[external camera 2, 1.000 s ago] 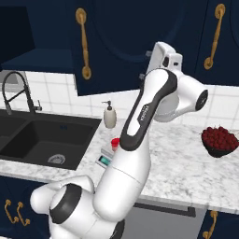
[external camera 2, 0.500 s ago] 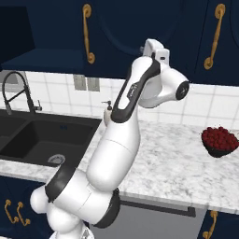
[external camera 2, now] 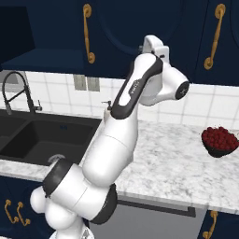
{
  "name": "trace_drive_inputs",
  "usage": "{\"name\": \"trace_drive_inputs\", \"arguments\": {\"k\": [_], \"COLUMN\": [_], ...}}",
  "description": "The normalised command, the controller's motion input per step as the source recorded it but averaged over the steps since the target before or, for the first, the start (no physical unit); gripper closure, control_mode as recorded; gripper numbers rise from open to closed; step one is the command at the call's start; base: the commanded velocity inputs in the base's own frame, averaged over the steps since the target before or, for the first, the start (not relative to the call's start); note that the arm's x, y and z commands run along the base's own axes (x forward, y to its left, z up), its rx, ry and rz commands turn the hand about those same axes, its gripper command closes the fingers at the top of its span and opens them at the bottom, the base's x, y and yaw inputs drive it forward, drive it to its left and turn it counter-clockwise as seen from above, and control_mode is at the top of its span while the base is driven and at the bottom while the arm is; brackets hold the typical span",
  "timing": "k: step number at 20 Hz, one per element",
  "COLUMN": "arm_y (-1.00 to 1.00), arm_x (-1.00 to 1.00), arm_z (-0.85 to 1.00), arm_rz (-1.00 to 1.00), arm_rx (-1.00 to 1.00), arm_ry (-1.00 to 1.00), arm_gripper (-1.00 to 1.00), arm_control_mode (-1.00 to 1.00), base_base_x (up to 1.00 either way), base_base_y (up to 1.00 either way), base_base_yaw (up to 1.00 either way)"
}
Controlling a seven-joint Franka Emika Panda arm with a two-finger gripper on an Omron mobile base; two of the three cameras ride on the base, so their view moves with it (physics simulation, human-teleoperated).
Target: Pick the jam and place it on the digital scale for weighing, and close the cabinet.
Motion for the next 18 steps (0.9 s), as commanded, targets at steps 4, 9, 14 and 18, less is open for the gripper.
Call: {"name": "trace_drive_inputs", "arguments": {"k": [4,9,14,18], "arm_y": [0.33,0.02,0.04,0.17], "arm_x": [-0.97,-1.0,-1.0,-0.59], "arm_z": [-0.05,0.07,0.0,-0.08], "arm_rz": [-0.07,-0.08,-0.08,-0.06], "arm_rx": [0.0,0.0,0.0,0.0], "arm_ry": [-0.17,-0.1,-0.04,0.0], "arm_gripper": [-1.0,-1.0,-1.0,-1.0], "arm_control_mode": [-1.0,-1.0,-1.0,-1.0], "base_base_x": [0.0,0.0,0.0,0.0], "base_base_y": [0.0,0.0,0.0,0.0], "base_base_yaw": [0.0,0.0,0.0,0.0]}}
